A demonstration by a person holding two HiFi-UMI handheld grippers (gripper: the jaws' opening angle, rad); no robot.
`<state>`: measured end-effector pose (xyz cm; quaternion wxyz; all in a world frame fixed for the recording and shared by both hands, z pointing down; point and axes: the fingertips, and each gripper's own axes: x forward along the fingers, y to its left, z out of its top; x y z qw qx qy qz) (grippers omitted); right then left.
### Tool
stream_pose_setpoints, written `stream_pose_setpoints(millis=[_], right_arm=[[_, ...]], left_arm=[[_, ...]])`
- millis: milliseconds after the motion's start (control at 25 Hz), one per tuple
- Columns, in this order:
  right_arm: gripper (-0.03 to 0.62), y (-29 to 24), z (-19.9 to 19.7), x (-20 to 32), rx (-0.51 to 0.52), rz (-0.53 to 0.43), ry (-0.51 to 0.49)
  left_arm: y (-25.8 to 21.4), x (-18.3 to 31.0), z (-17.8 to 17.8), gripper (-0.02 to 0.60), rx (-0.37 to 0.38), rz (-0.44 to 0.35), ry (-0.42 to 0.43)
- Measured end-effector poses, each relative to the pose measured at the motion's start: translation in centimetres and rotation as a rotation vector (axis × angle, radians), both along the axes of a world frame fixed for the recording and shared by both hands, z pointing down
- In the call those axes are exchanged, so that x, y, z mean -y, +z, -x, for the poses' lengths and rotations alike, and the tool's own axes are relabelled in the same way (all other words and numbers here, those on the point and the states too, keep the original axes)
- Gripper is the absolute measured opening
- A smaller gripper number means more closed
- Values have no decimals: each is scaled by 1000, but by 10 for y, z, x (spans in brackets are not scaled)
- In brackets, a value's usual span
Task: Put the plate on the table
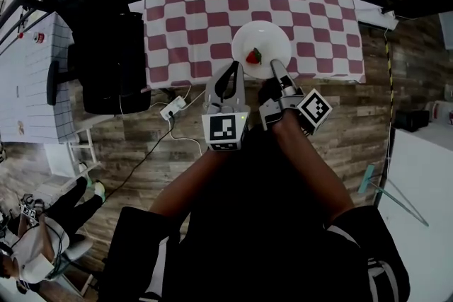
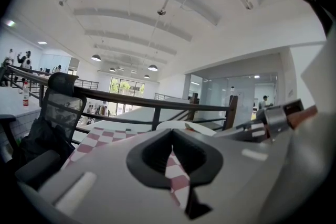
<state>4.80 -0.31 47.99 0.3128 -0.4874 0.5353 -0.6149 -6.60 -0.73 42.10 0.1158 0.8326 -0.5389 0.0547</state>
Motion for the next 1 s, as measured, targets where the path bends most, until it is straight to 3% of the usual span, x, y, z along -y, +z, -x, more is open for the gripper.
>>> stream_pose_setpoints(millis=[520,800,1000], right_arm=[[18,7,-33,28,-6,-1,-12],[18,-6,-51,79,-60,-24,-83],[18,-1,-70,105,-71,-10,-109]], left_arm=[[11,19,-31,11,55,7,7],[6,63,-58,9,4,-10,1],[14,87,-77,11,-10,28,-7]])
